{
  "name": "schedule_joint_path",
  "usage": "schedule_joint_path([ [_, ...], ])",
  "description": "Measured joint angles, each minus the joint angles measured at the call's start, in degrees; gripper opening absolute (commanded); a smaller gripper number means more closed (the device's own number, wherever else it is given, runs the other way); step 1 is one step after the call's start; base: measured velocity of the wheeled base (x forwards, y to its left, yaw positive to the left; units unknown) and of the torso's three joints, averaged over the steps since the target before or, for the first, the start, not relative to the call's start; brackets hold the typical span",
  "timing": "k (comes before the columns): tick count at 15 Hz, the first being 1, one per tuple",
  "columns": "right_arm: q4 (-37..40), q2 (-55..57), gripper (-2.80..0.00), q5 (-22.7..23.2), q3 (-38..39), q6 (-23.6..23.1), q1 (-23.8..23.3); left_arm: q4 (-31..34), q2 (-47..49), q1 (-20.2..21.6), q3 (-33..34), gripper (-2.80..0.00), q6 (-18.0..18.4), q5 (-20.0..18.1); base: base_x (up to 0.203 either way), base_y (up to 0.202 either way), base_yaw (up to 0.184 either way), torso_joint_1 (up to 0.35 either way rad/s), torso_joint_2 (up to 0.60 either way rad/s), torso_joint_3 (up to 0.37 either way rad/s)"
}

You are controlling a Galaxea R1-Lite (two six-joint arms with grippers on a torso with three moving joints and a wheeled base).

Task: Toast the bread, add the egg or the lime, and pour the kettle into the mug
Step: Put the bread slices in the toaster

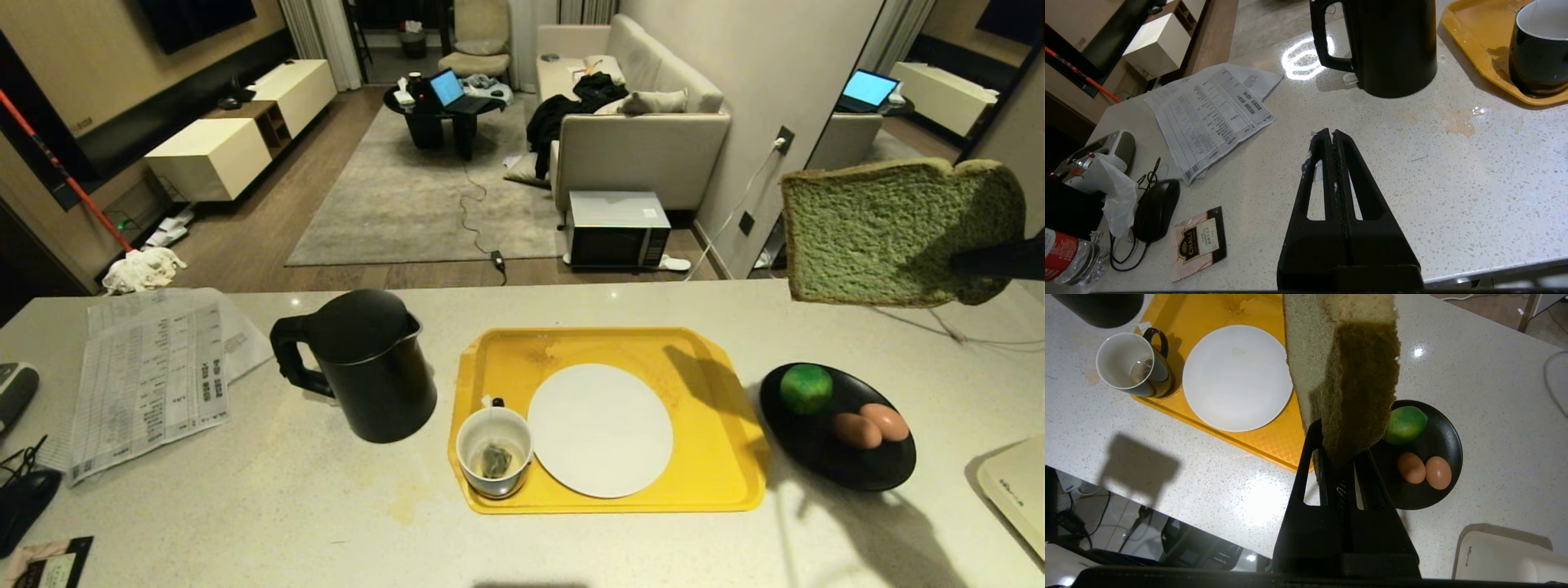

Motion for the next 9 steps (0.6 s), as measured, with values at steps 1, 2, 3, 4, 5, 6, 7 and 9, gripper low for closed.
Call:
schedule_joint_path([
  [1, 0.00, 0.02, -2.80, -0.02, -0.06, 0.00, 0.00, -0.04, 0.00, 0.00, 0.00, -2.80, 0.01, 0.00, 0.000, 0.000, 0.000, 0.066, -0.12, -0.056],
  [2, 0.00, 0.02, -2.80, -0.07, -0.15, 0.02, 0.00, -0.04, 0.00, 0.00, 0.00, -2.80, 0.01, 0.00, 0.000, 0.000, 0.000, 0.090, -0.15, -0.067],
  [3, 0.00, 0.07, -2.80, -0.07, -0.30, 0.00, 0.00, -0.02, 0.00, 0.00, 0.00, -2.80, -0.01, -0.02, 0.000, 0.000, 0.000, 0.088, -0.16, -0.073],
  [4, 0.00, 0.13, -2.80, -0.07, -0.43, -0.03, 0.00, -0.04, 0.00, 0.00, 0.00, -2.80, 0.01, -0.02, 0.000, 0.000, 0.000, 0.074, -0.11, -0.059],
  [5, -0.07, 0.20, -2.80, -0.09, -0.54, -0.06, 0.00, -0.10, 0.00, 0.00, 0.00, -2.80, -0.01, 0.00, 0.000, 0.000, 0.000, 0.000, 0.00, 0.000],
  [6, 0.00, 0.27, -2.80, -0.38, -0.54, -0.05, 0.00, 0.00, 0.00, 0.00, 0.00, -2.80, 0.02, 0.00, 0.000, 0.000, 0.000, 0.000, 0.00, 0.000],
  [7, 0.00, 0.35, -2.80, -1.31, -0.54, -0.01, 0.00, -0.01, 0.00, 0.00, 0.00, -2.80, -0.01, -0.02, 0.000, 0.000, 0.000, 0.000, 0.00, 0.000],
  [9, 0.00, 0.51, -2.80, -2.35, -0.33, -0.08, 0.00, -0.04, 0.00, 0.00, 0.00, -2.80, 0.00, 0.00, 0.000, 0.000, 0.000, 0.000, 0.00, 0.000],
])
